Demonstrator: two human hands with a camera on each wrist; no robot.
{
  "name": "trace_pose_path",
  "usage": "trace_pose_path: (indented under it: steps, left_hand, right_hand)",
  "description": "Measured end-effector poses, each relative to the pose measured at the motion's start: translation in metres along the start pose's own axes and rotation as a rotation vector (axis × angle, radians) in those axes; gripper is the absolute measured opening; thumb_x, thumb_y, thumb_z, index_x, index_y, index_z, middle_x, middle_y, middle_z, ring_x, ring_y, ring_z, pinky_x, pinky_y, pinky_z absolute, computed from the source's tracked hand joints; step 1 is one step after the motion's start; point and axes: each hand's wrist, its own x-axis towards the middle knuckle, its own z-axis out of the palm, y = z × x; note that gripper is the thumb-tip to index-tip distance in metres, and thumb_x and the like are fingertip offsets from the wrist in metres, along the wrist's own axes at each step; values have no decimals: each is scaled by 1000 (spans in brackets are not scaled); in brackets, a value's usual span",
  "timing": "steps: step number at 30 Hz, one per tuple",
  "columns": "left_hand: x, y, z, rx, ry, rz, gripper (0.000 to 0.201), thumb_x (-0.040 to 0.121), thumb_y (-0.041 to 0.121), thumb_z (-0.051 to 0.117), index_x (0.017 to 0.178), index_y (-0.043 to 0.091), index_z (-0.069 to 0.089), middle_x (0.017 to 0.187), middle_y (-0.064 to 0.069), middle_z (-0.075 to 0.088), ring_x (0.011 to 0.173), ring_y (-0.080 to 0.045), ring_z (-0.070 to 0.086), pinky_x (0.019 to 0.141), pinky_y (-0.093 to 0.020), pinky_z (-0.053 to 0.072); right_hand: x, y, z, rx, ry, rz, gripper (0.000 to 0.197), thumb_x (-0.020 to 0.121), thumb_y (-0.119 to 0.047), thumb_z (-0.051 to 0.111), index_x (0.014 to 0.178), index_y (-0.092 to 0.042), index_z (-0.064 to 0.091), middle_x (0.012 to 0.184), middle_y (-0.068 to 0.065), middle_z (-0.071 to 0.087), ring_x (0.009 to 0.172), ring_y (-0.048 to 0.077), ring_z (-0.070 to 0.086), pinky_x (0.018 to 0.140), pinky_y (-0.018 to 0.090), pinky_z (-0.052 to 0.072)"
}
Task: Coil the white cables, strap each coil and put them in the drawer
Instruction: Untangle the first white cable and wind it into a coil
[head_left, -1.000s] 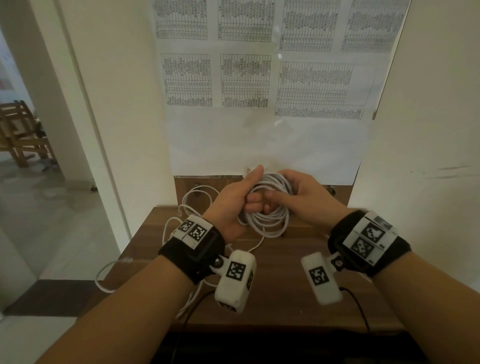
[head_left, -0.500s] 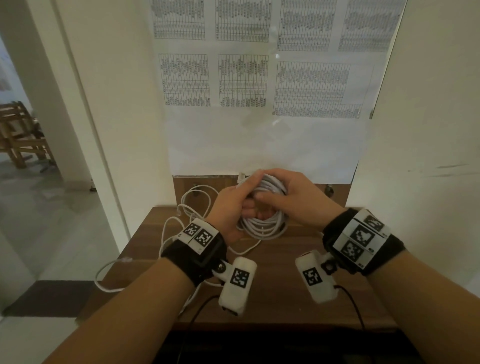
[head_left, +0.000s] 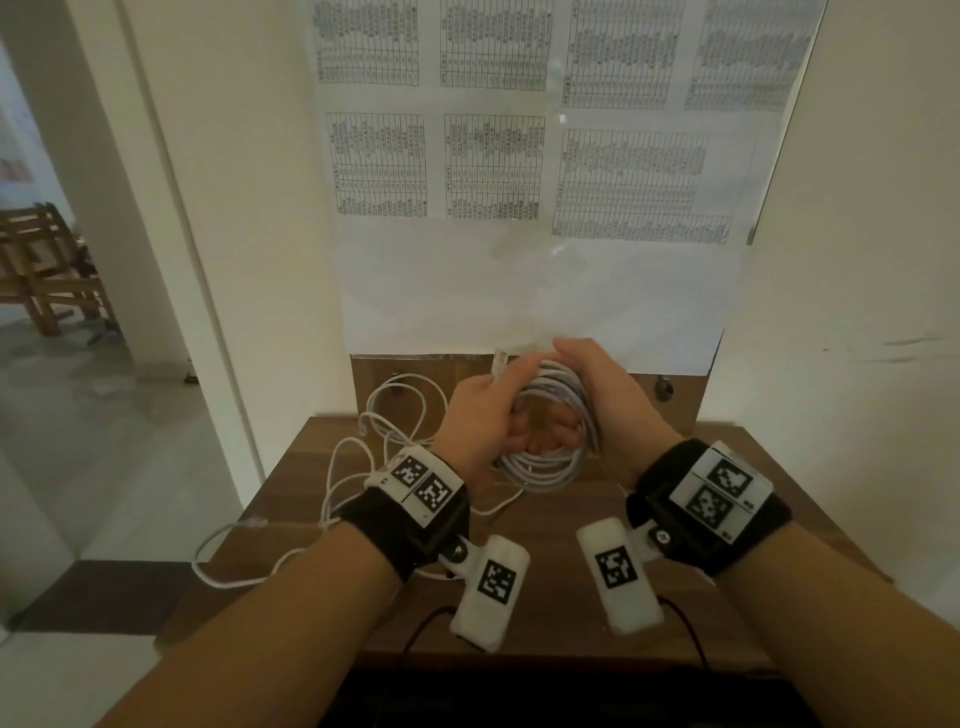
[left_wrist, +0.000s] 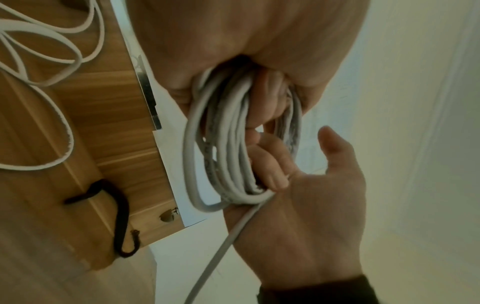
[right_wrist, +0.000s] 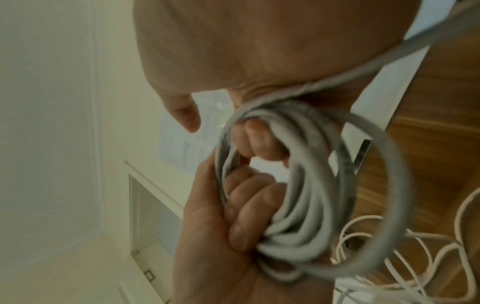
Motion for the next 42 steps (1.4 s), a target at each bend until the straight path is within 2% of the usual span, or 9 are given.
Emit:
trace_pose_path:
  steps: [8,12,17,22,26,28,32,38,42]
  left_hand:
    - [-7,-6,5,-26,-97,14,47,93,47,58,64,12,50,47,1,33,37,-11,31,40,-21,33]
    - [-11,-8,10,-267,-156,-37,46,95,40,57,62,9,60,50,-3,53,43,-14,51,48,-24,47]
    - [-12,-8,12,-162,-37,13,49,89,55,58,57,18,50,43,5,28,34,-8,23,38,-21,24]
    - [-10,5,18,-171,7,4,51,103,34,52,55,14,54,40,4,37,30,-7,33,37,-19,38]
    - [0,13,3,-169,50,-7,51,101,39,55,54,20,48,43,6,33,32,-8,29,37,-21,35]
    - [6,17,-7,-211,104,-51,50,98,45,58,56,21,45,45,6,29,35,-9,26,40,-23,34]
    - [15,22,-30,-356,215,-110,51,95,54,58,57,21,47,45,8,27,34,-9,26,40,-21,38]
    - [25,19,-44,-475,380,-54,46,90,53,66,65,18,48,43,7,33,34,-8,34,42,-22,39]
    - [30,26,-50,-467,470,25,45,94,50,62,70,15,48,43,5,34,36,-8,37,51,-23,38]
  right_hand:
    - [6,8,6,-4,202,-71,43,92,-34,70,74,4,65,71,24,55,59,36,49,57,48,45]
    - [6,4,3,70,258,-55,22,92,-23,71,79,-5,73,61,16,63,49,30,55,48,33,49]
    - [8,11,4,59,287,-92,19,93,-17,68,112,-19,68,71,15,59,54,24,48,45,28,41]
    - [3,7,1,-27,165,-145,26,104,-31,51,122,-20,65,78,5,65,56,14,59,49,26,48]
    - [3,5,-12,-292,101,-149,49,103,-54,34,138,-24,51,125,-1,64,109,6,65,96,32,54]
    - [0,7,-23,-396,49,-164,46,101,-49,44,140,-24,44,117,-6,67,96,-5,67,88,21,55]
    - [-6,23,-50,-794,-22,-151,55,85,-38,74,134,-28,52,91,-4,74,81,7,71,86,35,57]
    - [-1,39,-66,-989,-55,-106,8,94,-25,67,100,-30,65,85,-9,68,68,2,66,67,21,53]
    - [1,40,-66,-1084,-88,-116,15,101,-32,56,105,-30,69,75,-11,62,62,3,54,62,19,42]
